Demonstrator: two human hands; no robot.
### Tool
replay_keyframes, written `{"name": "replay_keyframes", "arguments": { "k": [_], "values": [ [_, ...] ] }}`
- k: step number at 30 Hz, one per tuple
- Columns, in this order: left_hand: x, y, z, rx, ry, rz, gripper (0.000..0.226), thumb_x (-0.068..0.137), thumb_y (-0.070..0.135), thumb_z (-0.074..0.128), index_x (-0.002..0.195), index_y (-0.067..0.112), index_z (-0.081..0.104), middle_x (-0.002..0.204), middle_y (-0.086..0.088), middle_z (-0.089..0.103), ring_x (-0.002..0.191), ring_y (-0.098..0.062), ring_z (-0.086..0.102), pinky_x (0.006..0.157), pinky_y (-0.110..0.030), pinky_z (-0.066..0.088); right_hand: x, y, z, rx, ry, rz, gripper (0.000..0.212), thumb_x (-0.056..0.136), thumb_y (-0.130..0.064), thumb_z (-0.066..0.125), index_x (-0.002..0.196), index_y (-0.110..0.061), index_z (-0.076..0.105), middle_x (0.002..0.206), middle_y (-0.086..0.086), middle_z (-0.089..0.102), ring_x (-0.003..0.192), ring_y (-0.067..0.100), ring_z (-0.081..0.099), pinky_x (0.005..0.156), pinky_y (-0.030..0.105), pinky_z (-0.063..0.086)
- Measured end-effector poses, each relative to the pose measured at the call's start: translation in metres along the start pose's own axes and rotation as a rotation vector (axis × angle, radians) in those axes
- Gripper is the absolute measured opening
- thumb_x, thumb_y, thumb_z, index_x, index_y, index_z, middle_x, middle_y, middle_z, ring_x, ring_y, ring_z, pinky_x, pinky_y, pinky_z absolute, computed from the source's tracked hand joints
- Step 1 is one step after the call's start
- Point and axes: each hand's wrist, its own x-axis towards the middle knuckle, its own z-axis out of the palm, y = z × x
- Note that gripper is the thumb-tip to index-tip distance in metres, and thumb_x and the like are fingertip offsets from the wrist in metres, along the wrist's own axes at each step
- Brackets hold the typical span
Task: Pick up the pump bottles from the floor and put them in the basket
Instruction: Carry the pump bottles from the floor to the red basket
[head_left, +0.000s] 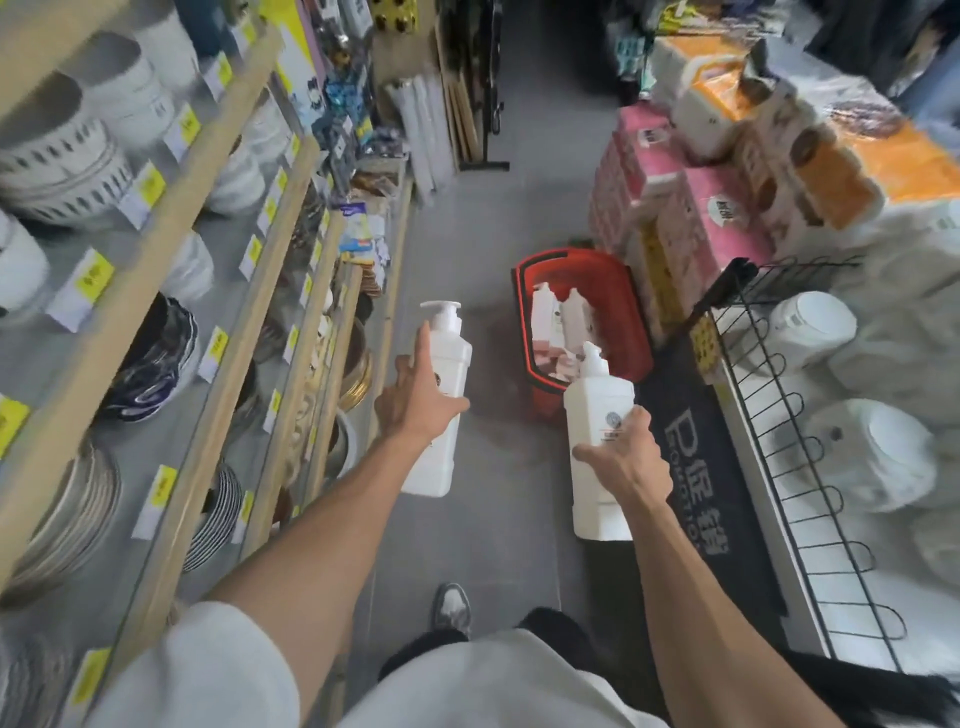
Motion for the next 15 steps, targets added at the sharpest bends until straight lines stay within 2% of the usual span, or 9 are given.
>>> {"name": "replay_keyframes", "arguments": {
  "k": [6,11,15],
  "values": [
    [0.076,0.016,-0.011,0.035,-0.027,0.066,0.117,0.075,0.039,0.08,0.156,0.038,-0.005,0.131,-0.008,0.046,0.105,-0.035,0.06,0.081,-0.042,0.048,0.045,-0.048,0.006,0.029,0.037,0.041,0.077,0.07,-0.038,0.081,0.127,-0.018,0.034,0.103,0.002,0.055,0.085,0.029,0.053,0.075,0.037,0.04],
    [0.135,0.042,-0.004,0.055,-0.065,0.096,0.116,0.076,0.038,0.078,0.155,0.04,-0.007,0.131,-0.006,0.045,0.097,-0.035,0.062,0.075,-0.039,0.046,0.096,-0.073,0.006,0.068,0.047,0.056,0.069,0.069,-0.04,0.082,0.111,-0.026,0.03,0.101,0.0,0.056,0.083,0.027,0.054,0.074,0.037,0.039],
    [0.185,0.065,0.001,0.052,-0.064,0.095,0.116,0.076,0.037,0.079,0.156,0.038,-0.006,0.133,-0.007,0.044,0.098,-0.033,0.061,0.077,-0.04,0.046,0.147,-0.091,0.008,0.093,0.045,0.056,0.07,0.067,-0.042,0.081,0.113,-0.025,0.031,0.105,0.001,0.059,0.085,0.028,0.056,0.075,0.038,0.041]
  ]
}}
